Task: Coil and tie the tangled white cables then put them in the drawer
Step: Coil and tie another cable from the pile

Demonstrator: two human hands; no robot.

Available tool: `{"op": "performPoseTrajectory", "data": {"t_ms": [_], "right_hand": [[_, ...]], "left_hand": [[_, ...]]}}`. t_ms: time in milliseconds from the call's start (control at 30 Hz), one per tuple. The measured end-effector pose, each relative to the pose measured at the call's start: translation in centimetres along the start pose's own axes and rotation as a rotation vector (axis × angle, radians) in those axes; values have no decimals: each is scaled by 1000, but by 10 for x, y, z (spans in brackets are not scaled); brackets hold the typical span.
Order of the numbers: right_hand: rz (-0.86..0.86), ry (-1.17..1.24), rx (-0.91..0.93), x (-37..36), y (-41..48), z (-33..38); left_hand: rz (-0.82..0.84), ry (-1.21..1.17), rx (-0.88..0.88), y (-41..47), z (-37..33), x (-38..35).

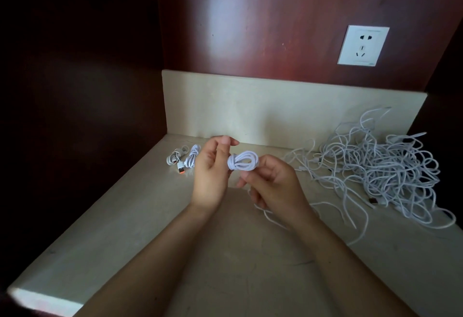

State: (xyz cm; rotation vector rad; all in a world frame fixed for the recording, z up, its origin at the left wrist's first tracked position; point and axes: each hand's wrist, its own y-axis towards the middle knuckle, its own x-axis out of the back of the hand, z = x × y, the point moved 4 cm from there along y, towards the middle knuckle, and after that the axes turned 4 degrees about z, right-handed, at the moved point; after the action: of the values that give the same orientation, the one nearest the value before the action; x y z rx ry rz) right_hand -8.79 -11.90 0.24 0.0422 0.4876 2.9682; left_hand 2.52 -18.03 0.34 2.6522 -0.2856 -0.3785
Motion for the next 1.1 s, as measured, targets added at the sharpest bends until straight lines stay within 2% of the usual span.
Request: {"op": "performPoseTrajectory", "data": {"t_ms": [167,333,567,800,967,1100], "right_hand": [[50,-14,2,-3,0,-3],[66,-8,33,-3,1,1],[-66,-29,3,14,4,0],[-137,-122,-76,21,10,-16],[-145,-42,-98,17,10,-16],[-148,18,-90,17,7,-12]], "left_hand": [[-24,191,-93,-3,1,5],[0,298,-88,-1,4,7],[327,461,-125,-2,13,-9],[408,403,-45,5,18,-7],[361,353,9,5,12,-7],[282,230,125,4,14,-6]]}}
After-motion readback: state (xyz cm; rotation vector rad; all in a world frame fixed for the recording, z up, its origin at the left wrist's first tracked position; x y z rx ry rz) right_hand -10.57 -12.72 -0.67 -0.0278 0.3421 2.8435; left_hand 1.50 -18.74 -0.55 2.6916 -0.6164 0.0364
